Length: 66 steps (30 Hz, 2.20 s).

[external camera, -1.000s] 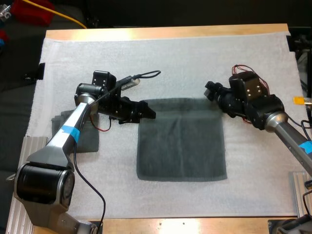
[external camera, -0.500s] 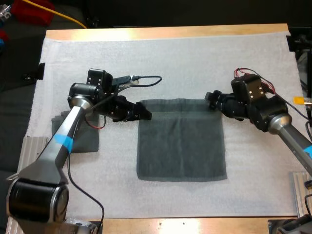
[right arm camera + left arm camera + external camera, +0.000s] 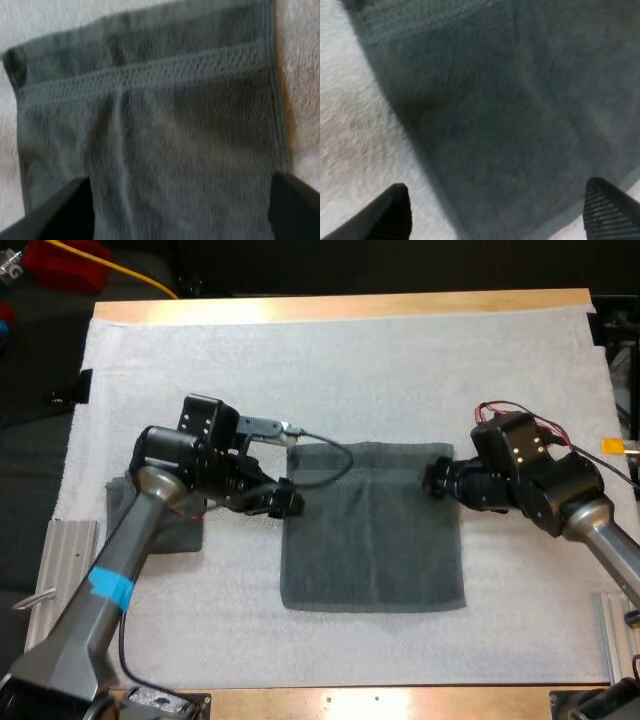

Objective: Pick towel from pile, fold and stack

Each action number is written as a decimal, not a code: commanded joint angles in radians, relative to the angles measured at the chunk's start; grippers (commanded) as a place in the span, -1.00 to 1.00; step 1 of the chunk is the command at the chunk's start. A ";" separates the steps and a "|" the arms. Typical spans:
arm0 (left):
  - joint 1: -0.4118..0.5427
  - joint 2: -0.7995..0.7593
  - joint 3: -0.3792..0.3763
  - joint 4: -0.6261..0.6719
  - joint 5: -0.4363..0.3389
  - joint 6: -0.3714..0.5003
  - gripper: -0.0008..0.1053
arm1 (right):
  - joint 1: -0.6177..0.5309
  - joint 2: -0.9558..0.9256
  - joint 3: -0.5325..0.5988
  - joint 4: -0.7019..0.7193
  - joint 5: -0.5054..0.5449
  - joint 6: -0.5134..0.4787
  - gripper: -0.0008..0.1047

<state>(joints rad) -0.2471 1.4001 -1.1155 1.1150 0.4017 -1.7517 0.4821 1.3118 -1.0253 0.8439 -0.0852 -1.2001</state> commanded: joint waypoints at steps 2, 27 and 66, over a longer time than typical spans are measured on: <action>-0.011 -0.049 0.012 0.012 -0.024 -0.001 0.31 | 0.012 -0.036 -0.004 0.032 0.007 -0.015 0.34; -0.014 -0.562 0.216 0.107 -0.001 -0.076 0.31 | 0.214 -0.322 -0.004 0.326 0.114 0.016 0.34; -0.014 -0.673 0.216 0.238 0.014 -0.028 0.31 | 0.266 -0.502 0.439 0.132 0.074 0.197 0.34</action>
<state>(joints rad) -0.2554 0.7323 -0.8988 1.3484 0.4093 -1.7806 0.7540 0.8127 -0.5807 0.9820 -0.0012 -1.0072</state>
